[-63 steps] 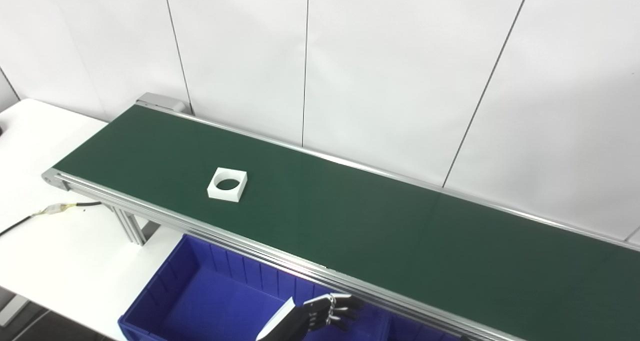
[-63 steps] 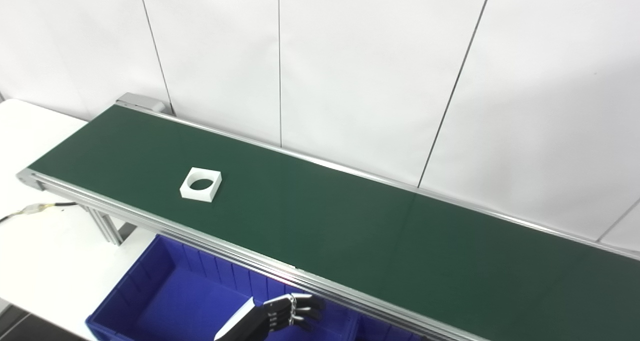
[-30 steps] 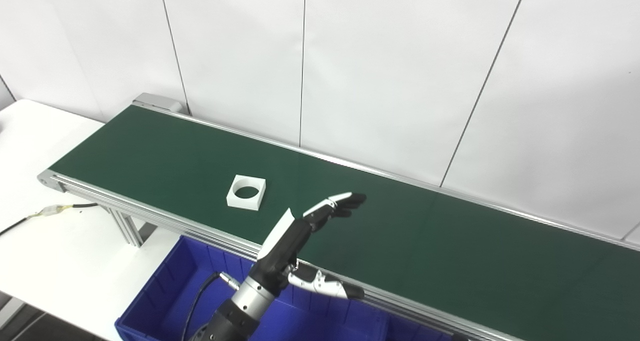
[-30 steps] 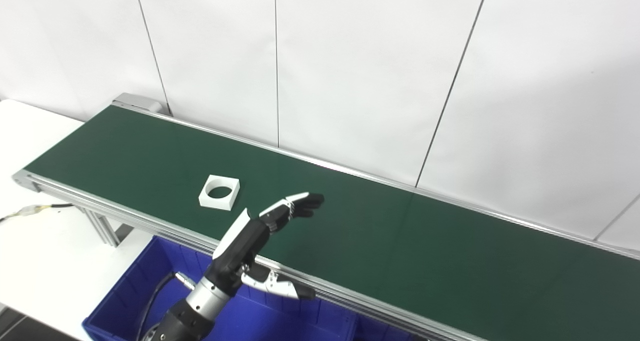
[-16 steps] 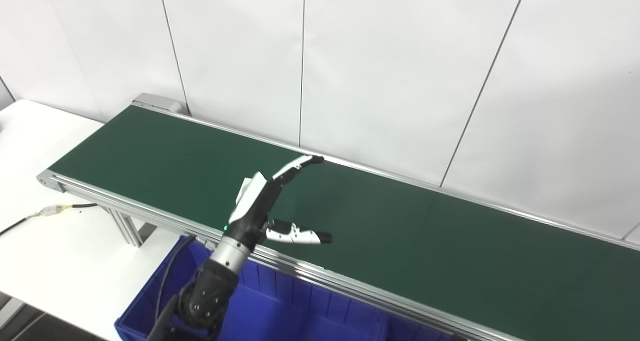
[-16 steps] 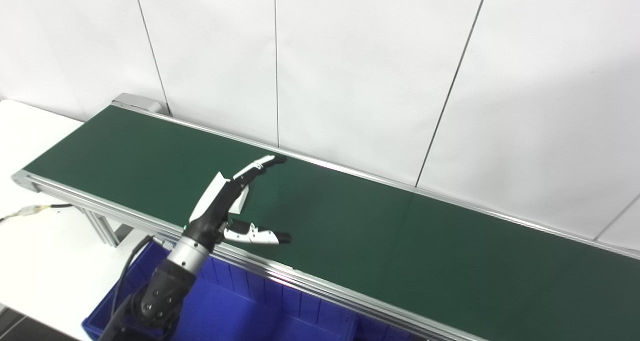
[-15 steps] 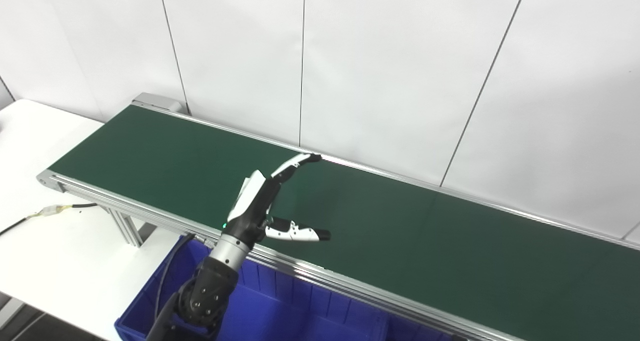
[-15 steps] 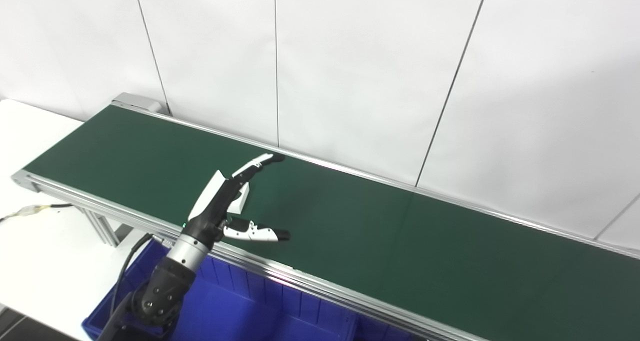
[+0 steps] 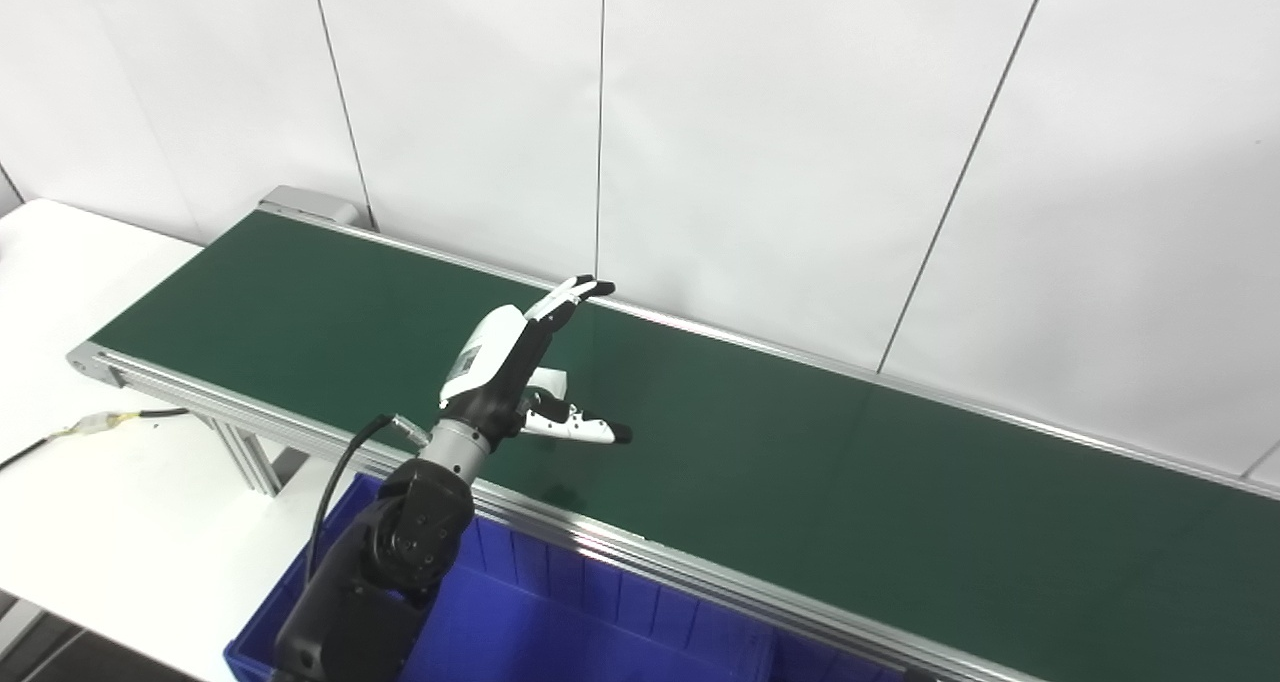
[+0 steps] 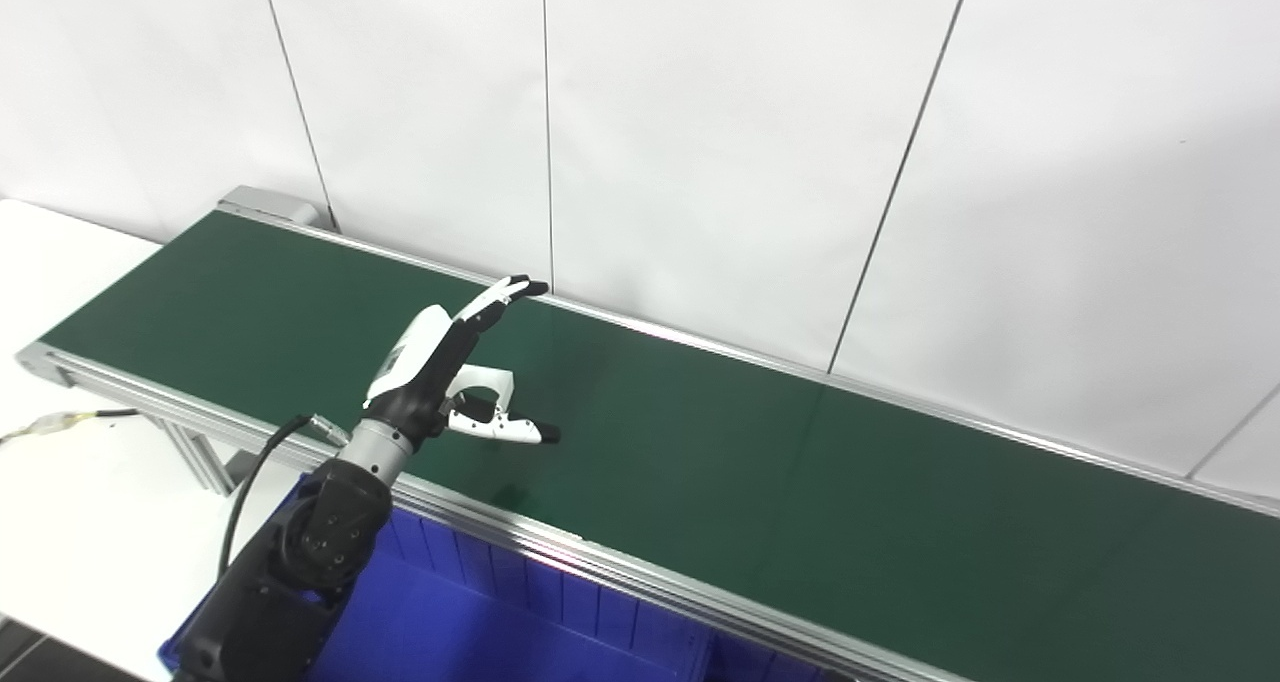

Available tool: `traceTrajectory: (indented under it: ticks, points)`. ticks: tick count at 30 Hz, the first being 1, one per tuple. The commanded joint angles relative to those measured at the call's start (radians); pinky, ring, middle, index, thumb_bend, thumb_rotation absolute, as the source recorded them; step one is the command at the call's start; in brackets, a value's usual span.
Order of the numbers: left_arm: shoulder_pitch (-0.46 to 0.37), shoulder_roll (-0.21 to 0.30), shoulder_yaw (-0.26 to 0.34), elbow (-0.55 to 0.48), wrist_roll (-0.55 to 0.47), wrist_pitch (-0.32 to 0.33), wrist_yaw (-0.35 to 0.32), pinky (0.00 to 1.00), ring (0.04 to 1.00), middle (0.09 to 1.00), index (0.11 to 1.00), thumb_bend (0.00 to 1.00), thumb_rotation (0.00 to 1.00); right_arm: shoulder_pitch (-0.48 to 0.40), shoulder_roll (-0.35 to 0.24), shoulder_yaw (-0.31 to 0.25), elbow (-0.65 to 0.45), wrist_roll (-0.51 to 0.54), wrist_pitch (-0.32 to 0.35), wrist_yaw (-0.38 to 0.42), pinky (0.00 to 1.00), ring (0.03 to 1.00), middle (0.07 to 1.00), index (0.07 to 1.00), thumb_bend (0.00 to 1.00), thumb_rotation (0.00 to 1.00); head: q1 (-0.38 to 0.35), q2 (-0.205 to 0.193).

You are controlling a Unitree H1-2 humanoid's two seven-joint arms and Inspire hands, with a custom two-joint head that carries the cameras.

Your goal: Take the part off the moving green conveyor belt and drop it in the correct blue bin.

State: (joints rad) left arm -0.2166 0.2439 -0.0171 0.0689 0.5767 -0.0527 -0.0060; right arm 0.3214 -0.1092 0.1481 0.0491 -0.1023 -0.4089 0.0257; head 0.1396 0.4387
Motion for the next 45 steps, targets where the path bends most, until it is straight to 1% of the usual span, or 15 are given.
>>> traceTrajectory:
  ticks: [1, 6, 8, 11, 18, 23, 28, 33, 36, 37, 40, 42, 43, 44, 45]
  points:
    - [-0.051, 0.026, -0.003, -0.012, 0.019, 0.025, 0.017, 0.92, 0.968, 0.964, 0.904, 0.82, 0.09, -0.009, -0.001, 0.004, -0.021, 0.004, -0.060, -0.011, 0.59, 0.702, 0.749, 0.782, 0.87, 0.04, 0.002, 0.001]
    - [-0.073, 0.057, -0.036, 0.007, 0.071, 0.103, 0.001, 0.94, 0.975, 0.975, 0.920, 0.81, 0.01, -0.010, -0.002, 0.009, -0.023, 0.007, -0.060, -0.011, 0.59, 0.701, 0.751, 0.782, 0.87, 0.04, -0.001, 0.000]
    - [-0.082, 0.070, -0.050, 0.016, 0.085, 0.122, -0.006, 0.95, 0.978, 0.978, 0.921, 0.81, 0.00, -0.010, -0.002, 0.009, -0.022, 0.012, -0.060, -0.010, 0.59, 0.701, 0.751, 0.782, 0.87, 0.04, 0.000, -0.001]
    - [-0.099, 0.088, -0.075, 0.035, 0.104, 0.144, -0.024, 0.99, 0.996, 0.991, 0.930, 0.83, 0.00, -0.009, -0.001, 0.009, -0.019, 0.012, -0.060, -0.012, 0.60, 0.705, 0.751, 0.782, 0.87, 0.04, 0.002, -0.001]
    - [-0.149, 0.111, -0.131, 0.090, 0.112, 0.201, -0.071, 1.00, 1.000, 1.000, 0.946, 0.81, 0.00, -0.014, 0.002, 0.015, -0.015, 0.005, -0.060, -0.020, 0.59, 0.698, 0.745, 0.778, 0.88, 0.05, 0.000, -0.003]
    - [-0.182, 0.116, -0.171, 0.143, 0.123, 0.204, -0.078, 1.00, 1.000, 1.000, 0.950, 0.84, 0.00, -0.011, 0.003, 0.018, -0.017, 0.002, -0.060, -0.025, 0.59, 0.699, 0.748, 0.779, 0.88, 0.05, -0.003, -0.003]
    - [-0.206, 0.115, -0.209, 0.206, 0.138, 0.189, -0.055, 1.00, 1.000, 1.000, 0.949, 0.84, 0.00, -0.011, 0.005, 0.021, -0.016, 0.002, -0.060, -0.030, 0.59, 0.692, 0.742, 0.777, 0.88, 0.05, -0.003, -0.004]
    - [-0.221, 0.111, -0.236, 0.241, 0.137, 0.195, -0.061, 1.00, 1.000, 1.000, 0.950, 0.80, 0.00, -0.010, 0.007, 0.025, -0.016, -0.001, -0.061, -0.037, 0.58, 0.693, 0.741, 0.779, 0.88, 0.05, -0.006, -0.004]
    - [-0.223, 0.106, -0.245, 0.258, 0.126, 0.195, -0.064, 1.00, 0.981, 0.993, 0.942, 0.77, 0.00, -0.008, 0.006, 0.029, -0.018, -0.005, -0.061, -0.044, 0.58, 0.688, 0.737, 0.777, 0.88, 0.05, -0.007, -0.004]
    - [-0.223, 0.105, -0.248, 0.261, 0.124, 0.194, -0.064, 1.00, 0.942, 0.975, 0.933, 0.76, 0.00, -0.008, 0.005, 0.030, -0.018, -0.004, -0.061, -0.045, 0.58, 0.687, 0.736, 0.777, 0.88, 0.05, -0.007, -0.004]
    - [-0.225, 0.099, -0.257, 0.280, 0.124, 0.190, -0.058, 0.98, 0.871, 0.938, 0.903, 0.72, 0.00, -0.005, 0.000, 0.032, -0.019, -0.006, -0.060, -0.049, 0.58, 0.688, 0.740, 0.778, 0.87, 0.06, -0.006, -0.002]
    - [-0.227, 0.096, -0.265, 0.294, 0.130, 0.186, -0.047, 0.95, 0.798, 0.917, 0.880, 0.69, 0.00, -0.003, -0.002, 0.034, -0.021, -0.002, -0.060, -0.050, 0.58, 0.690, 0.742, 0.776, 0.87, 0.04, -0.005, -0.002]
    - [-0.228, 0.096, -0.269, 0.301, 0.133, 0.183, -0.041, 0.92, 0.779, 0.906, 0.868, 0.66, 0.00, -0.002, -0.002, 0.035, -0.022, 0.003, -0.060, -0.049, 0.58, 0.692, 0.742, 0.776, 0.87, 0.03, -0.005, -0.002]
    - [-0.229, 0.097, -0.272, 0.308, 0.135, 0.179, -0.033, 0.92, 0.777, 0.904, 0.867, 0.66, 0.00, 0.000, -0.003, 0.036, -0.022, 0.007, -0.060, -0.048, 0.58, 0.693, 0.742, 0.776, 0.87, 0.03, -0.004, -0.001]
    - [-0.230, 0.096, -0.274, 0.314, 0.134, 0.176, -0.026, 0.89, 0.781, 0.895, 0.858, 0.63, 0.00, 0.001, -0.004, 0.036, -0.022, 0.009, -0.061, -0.047, 0.58, 0.695, 0.744, 0.778, 0.87, 0.03, -0.004, -0.001]
